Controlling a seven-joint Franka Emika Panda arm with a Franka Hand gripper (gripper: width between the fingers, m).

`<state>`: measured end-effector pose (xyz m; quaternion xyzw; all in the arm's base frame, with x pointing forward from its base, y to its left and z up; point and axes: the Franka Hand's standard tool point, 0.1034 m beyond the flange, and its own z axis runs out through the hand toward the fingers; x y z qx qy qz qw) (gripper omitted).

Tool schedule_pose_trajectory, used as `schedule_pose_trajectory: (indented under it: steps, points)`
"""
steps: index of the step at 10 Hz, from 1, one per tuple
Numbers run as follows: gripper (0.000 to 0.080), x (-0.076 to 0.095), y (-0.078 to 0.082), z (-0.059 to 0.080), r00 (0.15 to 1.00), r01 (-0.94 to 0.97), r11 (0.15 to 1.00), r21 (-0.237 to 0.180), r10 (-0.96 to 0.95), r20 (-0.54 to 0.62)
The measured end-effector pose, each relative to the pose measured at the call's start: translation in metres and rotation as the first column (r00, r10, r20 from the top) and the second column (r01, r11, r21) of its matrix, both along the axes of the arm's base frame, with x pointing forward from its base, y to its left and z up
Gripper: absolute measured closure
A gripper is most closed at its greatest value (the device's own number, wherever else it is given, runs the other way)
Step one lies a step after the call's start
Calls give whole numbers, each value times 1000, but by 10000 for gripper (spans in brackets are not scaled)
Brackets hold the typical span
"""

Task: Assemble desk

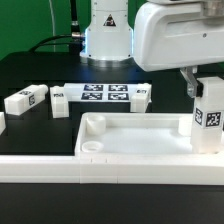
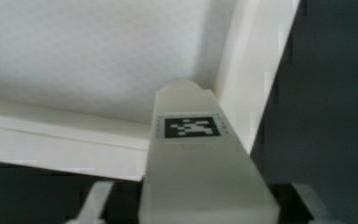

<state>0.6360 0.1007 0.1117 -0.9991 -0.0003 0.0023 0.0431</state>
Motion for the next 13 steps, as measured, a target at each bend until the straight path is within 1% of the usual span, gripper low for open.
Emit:
schedule_pose_trajectory:
  steps: [2, 4, 6, 9, 10, 11, 12, 13]
  points:
    - [509, 0, 0, 0, 972, 234, 972, 5, -234, -20]
    - [509, 1, 1, 0, 925, 378, 926, 3, -378, -35]
    - [509, 1, 2, 0, 847, 530, 848, -6, -529, -51]
    - [509, 1, 3, 0, 690, 721, 693, -18, -720, -74]
    - [509, 1, 4, 0, 675, 735, 678, -20, -734, -77]
    - [417, 1, 5, 0, 629, 774, 633, -23, -773, -83]
    - [417, 1, 5, 0, 633, 771, 636, -22, -770, -82]
    - [231, 1, 5, 0, 672, 737, 676, -18, -736, -79]
